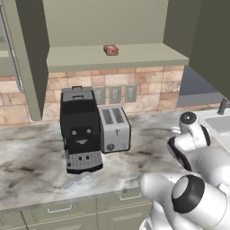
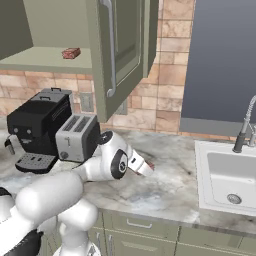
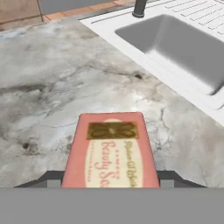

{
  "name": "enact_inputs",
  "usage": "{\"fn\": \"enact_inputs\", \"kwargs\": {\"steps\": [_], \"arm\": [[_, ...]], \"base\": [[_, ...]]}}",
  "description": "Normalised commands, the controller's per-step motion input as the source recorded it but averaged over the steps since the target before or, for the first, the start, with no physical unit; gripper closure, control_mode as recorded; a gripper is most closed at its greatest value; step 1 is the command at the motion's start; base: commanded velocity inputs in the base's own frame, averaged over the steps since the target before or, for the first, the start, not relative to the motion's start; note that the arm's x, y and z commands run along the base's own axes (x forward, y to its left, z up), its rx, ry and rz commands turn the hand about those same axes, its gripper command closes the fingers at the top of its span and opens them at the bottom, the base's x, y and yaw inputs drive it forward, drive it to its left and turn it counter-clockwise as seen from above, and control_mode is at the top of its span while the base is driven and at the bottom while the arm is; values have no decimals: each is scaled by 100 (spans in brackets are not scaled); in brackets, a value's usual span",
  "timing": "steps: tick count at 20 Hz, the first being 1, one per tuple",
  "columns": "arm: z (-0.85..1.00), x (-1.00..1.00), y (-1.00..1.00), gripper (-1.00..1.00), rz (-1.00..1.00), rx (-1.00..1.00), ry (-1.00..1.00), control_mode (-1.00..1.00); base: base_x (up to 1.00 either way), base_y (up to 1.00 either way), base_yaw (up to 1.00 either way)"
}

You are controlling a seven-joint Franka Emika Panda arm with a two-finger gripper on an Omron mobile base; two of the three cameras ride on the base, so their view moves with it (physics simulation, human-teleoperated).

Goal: Locate and retrieve the bar soap and bar soap from the cabinet. Place them next to the sink.

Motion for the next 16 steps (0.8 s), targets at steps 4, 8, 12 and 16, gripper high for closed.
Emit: {"fn": "enact_inputs", "kwargs": {"steps": [4,8,12,16], "arm": [[-10,41,-46,100,-2,0,0,-100],[-11,39,-52,100,-1,0,0,-100],[-21,33,-45,100,-1,0,0,-100],[-44,17,-20,100,0,-2,-1,-100]], "base": [[0,0,0],[0,0,0],[0,0,0],[0,0,0]]}}
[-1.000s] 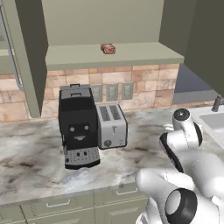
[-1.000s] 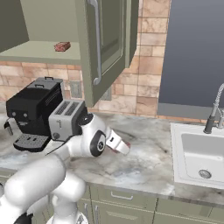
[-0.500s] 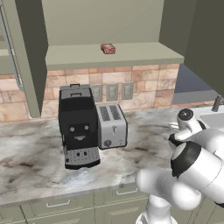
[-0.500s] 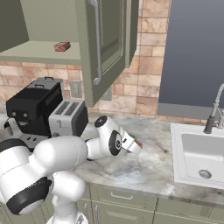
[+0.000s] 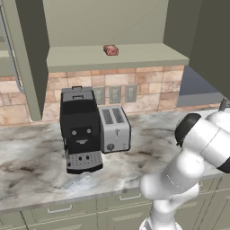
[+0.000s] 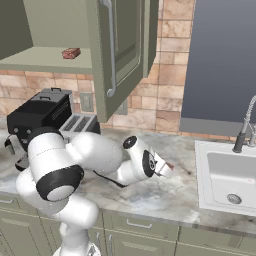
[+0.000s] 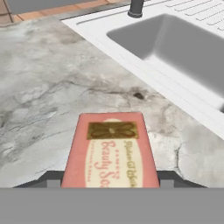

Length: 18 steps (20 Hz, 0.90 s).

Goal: Locate and retrieve the bar soap and bar soap from the cabinet. Place them next to the sink.

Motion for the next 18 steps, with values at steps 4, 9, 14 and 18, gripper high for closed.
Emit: {"fn": "enact_inputs", "kwargs": {"steps": [4,9,14,18], "arm": [[-37,19,-13,100,0,-4,-5,-100],[-19,12,-4,100,0,-2,-6,-100],[-1,1,0,-100,0,0,-1,-100],[2,0,2,-100,0,-1,1,-100]], "base": [[0,0,0],[0,0,0],[0,0,0],[0,0,0]]}}
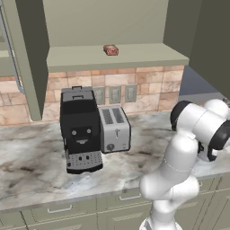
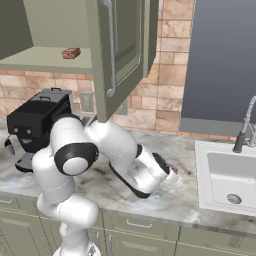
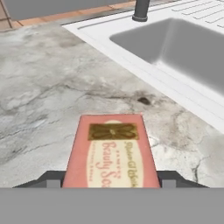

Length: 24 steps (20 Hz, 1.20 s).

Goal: Locate and retrieve the bar soap and bar soap from the cabinet. Place them next to the sink.

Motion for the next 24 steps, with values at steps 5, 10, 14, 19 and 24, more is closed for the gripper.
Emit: {"fn": "enact_inputs", "kwargs": {"steps": [5,10,14,19,24], "arm": [[15,4,3,-100,-1,-3,5,-100],[27,0,7,-100,-4,6,0,-100],[52,2,26,-100,-1,7,0,-100],[59,7,42,-100,0,4,0,-100],[64,22,48,-100,0,0,-2,-100]], "base": [[0,0,0],[0,0,0],[0,0,0],[0,0,0],[0,0,0]]}}
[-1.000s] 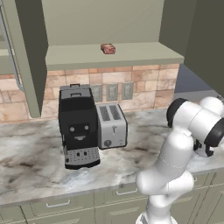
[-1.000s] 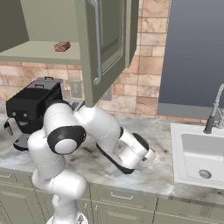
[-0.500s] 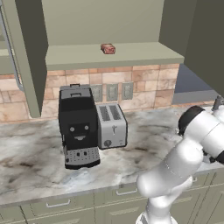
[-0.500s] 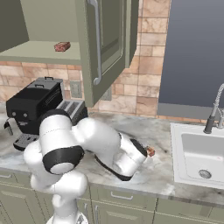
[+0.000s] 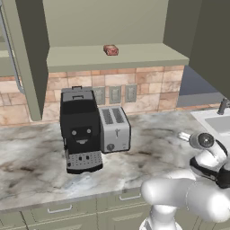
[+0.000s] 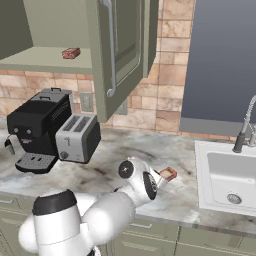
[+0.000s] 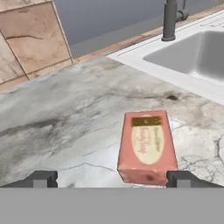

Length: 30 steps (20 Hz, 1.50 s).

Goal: Locate and retrieve the bar soap and bar soap from the cabinet. Place them next to the sink.

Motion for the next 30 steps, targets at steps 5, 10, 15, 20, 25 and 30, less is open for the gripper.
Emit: {"fn": "enact_inputs", "kwargs": {"steps": [5,10,15,20,25,30], "arm": [[74,24,50,-100,3,0,2,-100],[37,9,52,-100,4,-1,9,-100],[0,3,66,-100,17,-2,2,-100],[15,4,56,-100,33,-6,12,-100],[7,0,19,-100,49,-1,8,-100],[34,2,25,-100,38,-3,19,-100]], "base": [[0,0,0],[0,0,0],[0,0,0],[0,0,0],[0,0,0],[0,0,0]]}}
